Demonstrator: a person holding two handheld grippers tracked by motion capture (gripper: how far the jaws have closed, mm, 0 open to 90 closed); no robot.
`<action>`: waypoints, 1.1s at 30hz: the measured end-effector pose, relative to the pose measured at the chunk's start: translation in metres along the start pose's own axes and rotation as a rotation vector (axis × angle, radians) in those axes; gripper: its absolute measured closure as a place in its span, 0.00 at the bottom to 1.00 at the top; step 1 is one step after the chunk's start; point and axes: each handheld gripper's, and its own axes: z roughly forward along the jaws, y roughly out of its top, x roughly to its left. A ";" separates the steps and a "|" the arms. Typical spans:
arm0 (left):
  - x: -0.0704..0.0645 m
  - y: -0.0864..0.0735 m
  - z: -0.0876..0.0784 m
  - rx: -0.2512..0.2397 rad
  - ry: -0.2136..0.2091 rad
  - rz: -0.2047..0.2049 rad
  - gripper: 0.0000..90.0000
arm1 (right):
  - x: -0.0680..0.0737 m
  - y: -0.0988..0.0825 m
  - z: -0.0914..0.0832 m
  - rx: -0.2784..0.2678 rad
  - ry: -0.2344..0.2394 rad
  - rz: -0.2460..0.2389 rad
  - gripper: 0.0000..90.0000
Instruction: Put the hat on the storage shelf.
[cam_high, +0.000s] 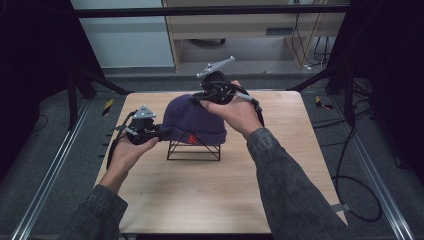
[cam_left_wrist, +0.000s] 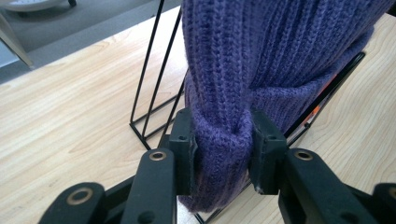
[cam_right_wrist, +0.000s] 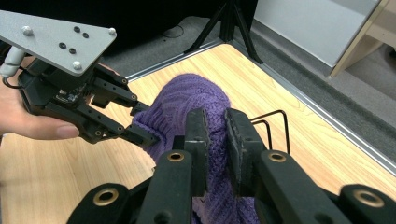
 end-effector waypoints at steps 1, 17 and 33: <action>0.001 -0.001 0.001 0.008 -0.001 0.004 0.73 | 0.000 0.000 0.001 0.002 0.000 0.000 0.89; 0.001 -0.021 0.005 0.031 0.002 -0.026 0.70 | 0.017 -0.014 0.013 0.017 -0.013 0.011 0.89; 0.011 -0.046 0.007 0.054 -0.015 -0.076 0.65 | 0.029 -0.019 0.035 0.072 -0.010 -0.025 0.89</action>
